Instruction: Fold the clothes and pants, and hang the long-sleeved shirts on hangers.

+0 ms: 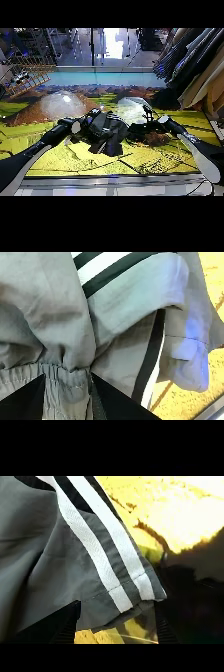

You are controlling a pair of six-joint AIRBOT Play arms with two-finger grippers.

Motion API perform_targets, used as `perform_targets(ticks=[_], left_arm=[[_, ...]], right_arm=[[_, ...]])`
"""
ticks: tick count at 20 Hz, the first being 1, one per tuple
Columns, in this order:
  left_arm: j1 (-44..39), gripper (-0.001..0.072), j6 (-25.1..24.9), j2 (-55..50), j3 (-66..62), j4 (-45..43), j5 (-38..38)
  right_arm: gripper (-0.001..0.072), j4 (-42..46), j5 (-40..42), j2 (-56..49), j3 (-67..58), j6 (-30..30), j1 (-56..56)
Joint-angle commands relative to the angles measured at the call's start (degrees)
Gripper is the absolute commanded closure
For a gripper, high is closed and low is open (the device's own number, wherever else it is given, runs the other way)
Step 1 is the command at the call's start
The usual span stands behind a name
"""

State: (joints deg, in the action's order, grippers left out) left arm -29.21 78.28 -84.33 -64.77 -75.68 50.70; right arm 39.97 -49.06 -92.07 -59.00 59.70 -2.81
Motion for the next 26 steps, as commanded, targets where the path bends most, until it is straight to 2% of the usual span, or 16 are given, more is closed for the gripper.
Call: perform_targets(ticks=[1,3,4,5,6,7,8,12,14,17,20,23,26], left_arm=[[0.22,0.0405,-0.02,-1.38,-0.02,-0.02,-0.52],[0.63,0.0411,-0.02,-2.05,-0.02,-0.31,-0.61],[0.76,0.0465,-0.02,-2.51,-0.02,-0.37,-0.59],[0.83,0.0551,-0.04,-2.89,-0.02,-0.39,-0.61],[0.83,0.0649,-0.09,-3.26,-0.02,-0.39,-0.79],[0.83,0.0692,-0.07,-3.43,-0.02,-0.39,-1.16],[0.83,0.0694,-0.09,-3.41,-0.04,-0.39,-1.7],[2.08,0.0695,-3.93,0.87,-0.33,-1.57,0.55],[4.09,0.0695,-4.22,5.81,-2.62,-3.93,5.7],[9.46,0.0696,-9.46,14.38,-9.94,-1.95,13.77],[15.61,0.0696,-11.34,22.4,-18.88,6.71,16.46],[21.84,0.0696,-13.4,30.21,-28.26,18.91,16.24],[27.32,0.0696,-13.38,36.89,-36.26,26.86,14.45]], right_arm=[[0.0172,-0.81,0.11,-1.33,-0.04,0.24,-0.11],[0.0187,-1.77,0.02,-2.25,-0.04,0.24,-0.17],[0.0228,-2.34,0.04,-2.64,-0.04,0.24,-0.28],[0.0314,-2.45,0.66,-2.86,-0.04,0.2,-0.59],[0.0465,-2.45,1.53,-2.86,-0.04,0.17,-1.05],[0.061,-2.62,2.64,-2.86,-0.04,0.17,-1.55],[0.0695,-2.67,3.48,-2.82,-0.04,0.17,-1.97],[0.0705,-0.63,3.13,0.15,-0.72,0.2,-1.99],[0.0706,3.19,3.19,5.05,-2.03,0.22,-1.99],[0.0707,7.91,2.34,15.96,-6.14,0.37,-1.99],[0.0706,9.92,0.72,29.29,-11.91,1.07,-1.99],[0.0706,11.39,0.37,44.52,-17.68,1.09,-1.99],[0.0706,10.84,0.46,58.01,-22.62,1.31,-2.01]])
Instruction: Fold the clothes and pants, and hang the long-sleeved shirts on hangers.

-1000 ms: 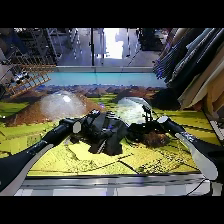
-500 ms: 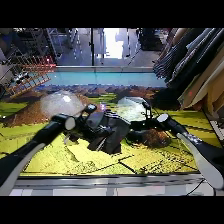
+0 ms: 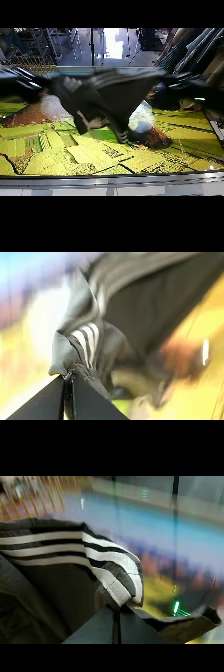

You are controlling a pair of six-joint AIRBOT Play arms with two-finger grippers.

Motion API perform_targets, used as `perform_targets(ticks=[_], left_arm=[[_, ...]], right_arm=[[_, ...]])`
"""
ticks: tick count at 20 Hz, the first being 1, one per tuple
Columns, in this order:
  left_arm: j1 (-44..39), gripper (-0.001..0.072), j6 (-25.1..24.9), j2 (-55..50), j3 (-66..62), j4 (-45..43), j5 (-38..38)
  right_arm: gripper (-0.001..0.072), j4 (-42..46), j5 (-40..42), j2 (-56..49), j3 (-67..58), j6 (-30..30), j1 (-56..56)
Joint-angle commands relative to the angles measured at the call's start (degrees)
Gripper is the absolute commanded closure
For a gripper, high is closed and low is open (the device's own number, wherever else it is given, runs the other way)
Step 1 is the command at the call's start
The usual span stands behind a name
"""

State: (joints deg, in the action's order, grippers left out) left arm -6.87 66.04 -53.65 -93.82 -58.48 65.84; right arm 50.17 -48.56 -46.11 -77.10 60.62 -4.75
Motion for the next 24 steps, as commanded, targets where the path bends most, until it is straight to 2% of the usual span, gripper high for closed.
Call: perform_targets(ticks=[1,3,5,9,12,17,19,21,22,23,24], left_arm=[[6.03,0.0696,-1.16,8.37,-8.41,11.28,-2.4],[6.27,0.0696,-1.14,11.89,-8.57,11.39,-6.75],[6.27,0.0696,-1.14,12.98,-8.57,11.37,-7.8],[6.27,0.0696,-0.66,7.45,-7.08,8.09,-6.14],[6.25,0.0696,-0.24,-2.6,-2.16,7.58,-4.52],[6.27,0.0694,-0.28,-24.44,2.12,7.54,-5.05],[6.27,0.0694,-0.48,-32.81,2.12,7.52,-8.41],[6.27,0.0671,-0.48,-38.97,2.1,7.52,-15.58],[6.27,0.0506,-0.48,-40.81,2.1,7.5,-19.12],[6.34,0.0209,-0.46,-41.57,2.1,7.19,-21.35],[6.62,0.0127,-0.44,-41.55,2.08,5.31,-21.94]], right_arm=[[0.0706,0.68,0.17,15.28,-5.66,0.39,-0.07],[0.0706,0.85,1.66,20.39,-7.21,0.39,-0.04],[0.0706,0.92,3.63,22.32,-7.76,0.39,-0.04],[0.0706,5.88,3.98,16.31,-7.76,0.37,-0.04],[0.0705,9.9,3.96,3.78,-7.74,0.39,-0.04],[0.0705,9.9,7.67,-26.14,-7.76,0.37,0.24],[0.0704,8.85,14.21,-37.13,-7.76,0.39,0.85],[0.0702,5.6,20.83,-44.41,-7.78,2.82,2.03],[0.0507,3.74,21.53,-46.73,-7.78,4.66,3.06],[0.0163,3.32,18.49,-47.58,-7.76,5.7,4.44],[0.0136,3.48,12.44,-47.54,-7.78,6.03,5.92]])
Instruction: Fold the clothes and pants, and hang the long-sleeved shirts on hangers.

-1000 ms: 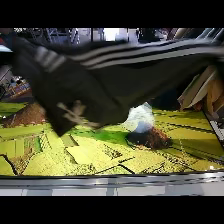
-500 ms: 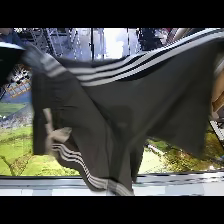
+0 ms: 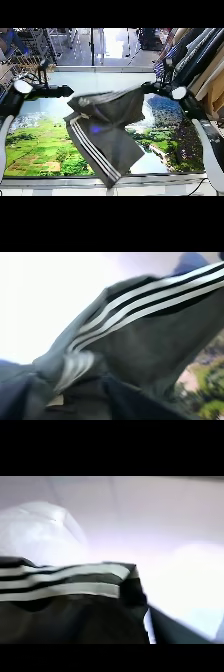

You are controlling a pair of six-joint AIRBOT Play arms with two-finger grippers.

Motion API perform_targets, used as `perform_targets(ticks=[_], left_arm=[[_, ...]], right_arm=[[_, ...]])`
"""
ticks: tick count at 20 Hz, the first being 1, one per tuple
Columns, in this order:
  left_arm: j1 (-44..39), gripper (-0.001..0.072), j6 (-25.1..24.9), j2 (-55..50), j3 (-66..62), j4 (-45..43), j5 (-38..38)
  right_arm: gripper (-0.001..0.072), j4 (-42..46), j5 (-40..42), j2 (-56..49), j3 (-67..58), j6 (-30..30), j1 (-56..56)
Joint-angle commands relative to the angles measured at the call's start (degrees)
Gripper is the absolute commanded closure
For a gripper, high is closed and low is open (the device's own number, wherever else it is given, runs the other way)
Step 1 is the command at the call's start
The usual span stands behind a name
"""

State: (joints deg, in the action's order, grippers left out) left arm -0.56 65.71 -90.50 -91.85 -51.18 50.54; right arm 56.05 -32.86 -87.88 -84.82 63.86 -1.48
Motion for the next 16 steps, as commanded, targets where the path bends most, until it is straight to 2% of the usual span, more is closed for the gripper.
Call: perform_targets(ticks=[1,3,5,6,8,10,13,16], left_arm=[[0.81,0.0122,0.2,-4.22,0.09,-4.68,-5.62],[2.4,0.0122,6.58,-2.91,0.07,-11.98,0.35],[4.39,0.0124,13.99,-2.12,0.09,-18.23,11.69],[5.42,0.0125,14.47,-2.08,0.09,-19.89,18.25],[7.28,0.0125,14.45,-2.08,0.15,-20.81,28.22],[8.57,0.0126,14.43,-2.03,0.15,-20.79,33.4],[8.87,0.0127,14.45,-2.03,0.15,-20.76,35.52],[8.57,0.0126,14.45,-2.03,0.17,-19.23,36.13]], right_arm=[[0.0154,-2.14,-10.97,-5.46,-0.04,2.78,4.26],[0.0156,-1.73,-29.2,-5.4,0.48,2.49,7.34],[0.0217,-1.64,-40.15,-5.38,4.09,2.38,8.61],[0.0217,-1.66,-44.13,-5.33,7.15,1.95,8.74],[0.0217,-1.77,-46.21,-4.87,13.94,0.28,8.68],[0.0216,-2.05,-46.07,-4.63,19.58,-1.57,8.7],[0.0217,-2.99,-46.03,-4.68,24.7,-6.73,8.2],[0.022,-3.41,-44.78,-4.81,25.94,-8.9,7.48]])
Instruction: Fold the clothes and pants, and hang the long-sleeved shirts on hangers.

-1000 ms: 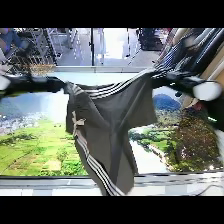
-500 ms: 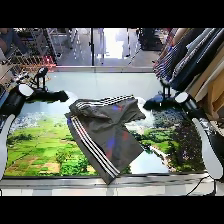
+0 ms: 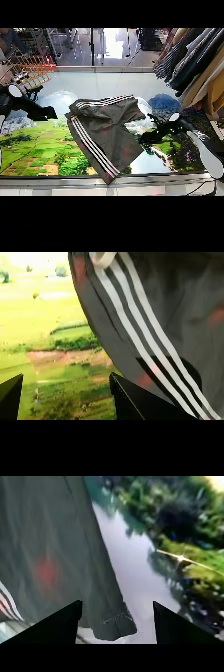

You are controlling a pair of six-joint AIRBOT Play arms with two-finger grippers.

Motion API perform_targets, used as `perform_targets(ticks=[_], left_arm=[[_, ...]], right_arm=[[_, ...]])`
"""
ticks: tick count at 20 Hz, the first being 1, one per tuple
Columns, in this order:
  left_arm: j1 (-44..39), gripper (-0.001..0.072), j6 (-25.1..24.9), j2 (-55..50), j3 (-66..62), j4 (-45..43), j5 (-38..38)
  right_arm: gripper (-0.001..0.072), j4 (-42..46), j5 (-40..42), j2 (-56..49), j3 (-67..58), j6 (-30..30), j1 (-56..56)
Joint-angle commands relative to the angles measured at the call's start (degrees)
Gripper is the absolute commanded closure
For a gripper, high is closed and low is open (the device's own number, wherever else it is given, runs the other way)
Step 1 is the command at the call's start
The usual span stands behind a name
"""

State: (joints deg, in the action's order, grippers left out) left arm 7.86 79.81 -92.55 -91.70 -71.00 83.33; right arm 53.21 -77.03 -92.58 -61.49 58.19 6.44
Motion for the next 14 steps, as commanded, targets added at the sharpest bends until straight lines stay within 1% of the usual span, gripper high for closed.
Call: perform_targets(ticks=[1,2,4,5,6,7,8,9,10,11,12,13,14], left_arm=[[0.09,0.0127,0.35,0.02,0.02,1.4,3.32],[-0.02,0.0127,0.35,0.02,0.04,1.84,3.32],[-0.02,0.0127,0.35,0.0,0.04,2.49,3.3],[-0.02,0.0127,0.37,-0.02,0.04,2.49,3.3],[-0.02,0.0127,0.61,-0.04,0.07,2.49,3.5],[0.0,0.0127,1.66,-0.04,0.17,2.51,3.54],[-0.02,0.0126,2.69,-0.04,0.57,2.54,3.52],[-0.02,0.0126,2.78,-0.04,1.36,3.3,3.39],[-0.02,0.0126,2.78,-0.04,2.47,4.9,2.82],[-0.02,0.0125,2.75,-0.04,3.98,6.93,1.46],[-0.15,0.0126,2.75,-0.09,5.62,9.25,-0.7],[-0.28,0.0126,2.78,-0.35,7.02,11.34,-3.23],[-0.79,0.0126,3.56,-0.98,8.11,13.25,-5.86]], right_arm=[[0.0225,-0.76,-0.46,-0.11,2.62,-3.78,-0.85],[0.0243,-0.7,-0.13,-0.11,2.62,-3.89,-1.6],[0.0388,-0.48,0.44,-0.13,2.62,-5.4,-4.15],[0.0499,-0.28,0.83,-0.11,2.6,-5.57,-5.57],[0.0702,1.07,1.62,-0.04,2.21,-6.45,-6.6],[0.0703,4.68,3.8,0.04,1.01,-4.87,-6.95],[0.0704,9.62,7.93,0.13,-1.27,-0.26,-6.62],[0.0705,14.51,13.2,0.15,-4.17,5.29,-5.79],[0.0705,18.49,19.82,0.13,-7.72,12.15,-4.5],[0.0705,19.76,26.4,0.02,-11.02,17.55,-3.06],[0.0705,19.39,32.33,-0.28,-14.1,21.51,-1.6],[0.0703,18.67,37.57,-0.81,-16.9,23.93,-0.59],[0.065,17.7,39.52,-1.42,-19.37,23.56,0.0]])
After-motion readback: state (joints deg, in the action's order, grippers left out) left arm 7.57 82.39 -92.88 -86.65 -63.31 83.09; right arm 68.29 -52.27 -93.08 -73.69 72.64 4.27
